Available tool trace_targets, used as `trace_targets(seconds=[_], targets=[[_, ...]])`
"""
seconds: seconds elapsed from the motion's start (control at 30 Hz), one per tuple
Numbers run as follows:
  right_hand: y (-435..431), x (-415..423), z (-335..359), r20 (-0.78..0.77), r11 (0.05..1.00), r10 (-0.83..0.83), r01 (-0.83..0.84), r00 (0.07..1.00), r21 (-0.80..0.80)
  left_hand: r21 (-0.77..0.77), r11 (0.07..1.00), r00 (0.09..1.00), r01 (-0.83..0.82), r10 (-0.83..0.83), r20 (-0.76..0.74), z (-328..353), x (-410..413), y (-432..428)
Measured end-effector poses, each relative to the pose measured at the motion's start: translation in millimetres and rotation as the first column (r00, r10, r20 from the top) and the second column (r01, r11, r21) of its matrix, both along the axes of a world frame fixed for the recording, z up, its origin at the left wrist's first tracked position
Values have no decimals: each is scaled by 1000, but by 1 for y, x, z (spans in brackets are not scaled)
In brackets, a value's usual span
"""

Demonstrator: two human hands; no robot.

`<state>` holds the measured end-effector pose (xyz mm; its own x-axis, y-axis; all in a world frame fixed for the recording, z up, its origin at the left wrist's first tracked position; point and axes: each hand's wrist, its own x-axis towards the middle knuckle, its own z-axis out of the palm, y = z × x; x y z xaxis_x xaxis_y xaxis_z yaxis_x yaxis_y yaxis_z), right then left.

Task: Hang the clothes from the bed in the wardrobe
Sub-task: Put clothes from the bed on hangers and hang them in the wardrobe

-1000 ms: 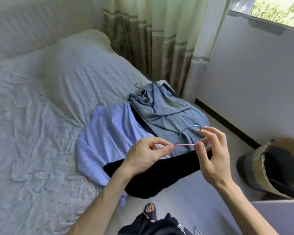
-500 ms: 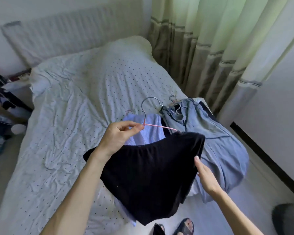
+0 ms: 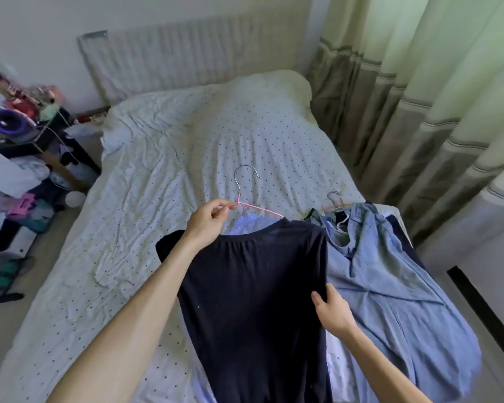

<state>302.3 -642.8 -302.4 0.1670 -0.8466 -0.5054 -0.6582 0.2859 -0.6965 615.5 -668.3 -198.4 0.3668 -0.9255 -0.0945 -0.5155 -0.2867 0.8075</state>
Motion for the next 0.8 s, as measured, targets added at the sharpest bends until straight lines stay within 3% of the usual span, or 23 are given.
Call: trace_targets(seconds=[0.3,0.5,0.8], targets=[[-90,74,-45,-108,996,-64,69,992,50,25,991,971,-128,120,207,-110,83,-133],[-164,121,-94,-219,995,-26,45,975,85,157,980,976,-119,86,198,-219,118,-206],[-218,134,-184,-357,977,-126,179,926,119,299,940,958,-165,81,274,-355,125,-256]])
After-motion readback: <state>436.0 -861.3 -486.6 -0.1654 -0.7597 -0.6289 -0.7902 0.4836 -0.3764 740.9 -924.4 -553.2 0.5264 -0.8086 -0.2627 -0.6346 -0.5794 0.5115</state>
